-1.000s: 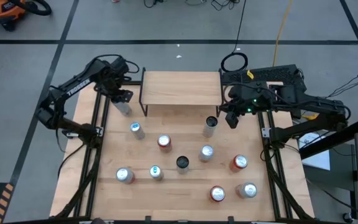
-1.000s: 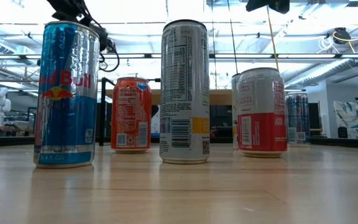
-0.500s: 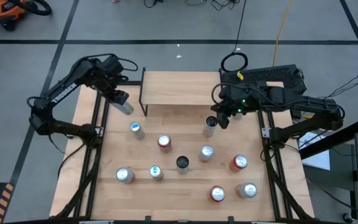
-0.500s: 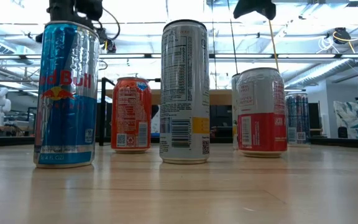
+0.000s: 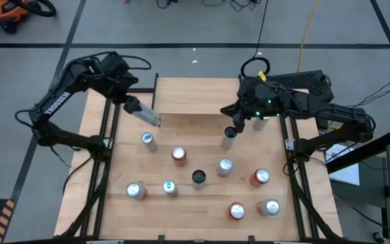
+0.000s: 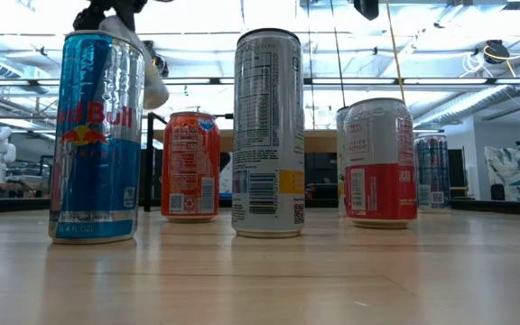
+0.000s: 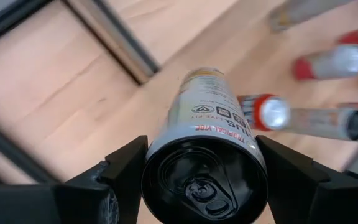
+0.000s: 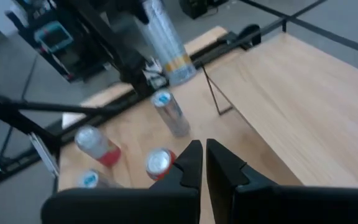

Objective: Place canned beverage on shelf
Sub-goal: Put the top left white-yellow soda can on the shelf

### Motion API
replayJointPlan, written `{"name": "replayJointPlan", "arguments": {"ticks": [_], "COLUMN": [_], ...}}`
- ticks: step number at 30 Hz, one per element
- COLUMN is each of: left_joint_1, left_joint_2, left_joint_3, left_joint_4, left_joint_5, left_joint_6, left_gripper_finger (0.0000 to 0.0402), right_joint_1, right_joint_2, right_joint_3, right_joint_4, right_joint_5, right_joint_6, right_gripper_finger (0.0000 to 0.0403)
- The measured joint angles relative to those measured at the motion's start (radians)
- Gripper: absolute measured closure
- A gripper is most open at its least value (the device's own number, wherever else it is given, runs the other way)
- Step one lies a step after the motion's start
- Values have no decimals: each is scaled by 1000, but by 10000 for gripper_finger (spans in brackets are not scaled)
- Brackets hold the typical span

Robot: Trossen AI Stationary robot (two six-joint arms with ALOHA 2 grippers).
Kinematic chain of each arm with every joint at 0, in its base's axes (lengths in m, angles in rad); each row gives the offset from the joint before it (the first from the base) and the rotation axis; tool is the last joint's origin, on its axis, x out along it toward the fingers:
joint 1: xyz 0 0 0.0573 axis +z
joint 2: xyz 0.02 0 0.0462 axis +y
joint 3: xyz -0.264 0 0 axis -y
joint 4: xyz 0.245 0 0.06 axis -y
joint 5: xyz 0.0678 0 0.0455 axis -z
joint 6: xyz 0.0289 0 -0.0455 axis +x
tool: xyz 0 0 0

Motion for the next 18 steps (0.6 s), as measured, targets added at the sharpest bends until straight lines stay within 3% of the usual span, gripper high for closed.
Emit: {"name": "replayJointPlan", "arguments": {"ticks": [8, 12, 18], "left_joint_1": [-82, -112, -153], "left_joint_2": [0, 3, 5], "left_joint_3": [53, 55, 55], "left_joint_4": [45, 115, 259], "left_joint_5": [39, 39, 60], "left_joint_6": [-18, -74, -132], "left_gripper_finger": [149, 149, 149], "right_joint_1": [-11, -11, -4], "right_joint_2": [52, 91, 131], "right_joint_3": [0, 0, 0], "right_joint_4": [70, 143, 282], "right_joint_5": [-88, -151, -155], "right_joint_6": [13, 19, 4], "right_gripper_finger": [370, 338, 278]}}
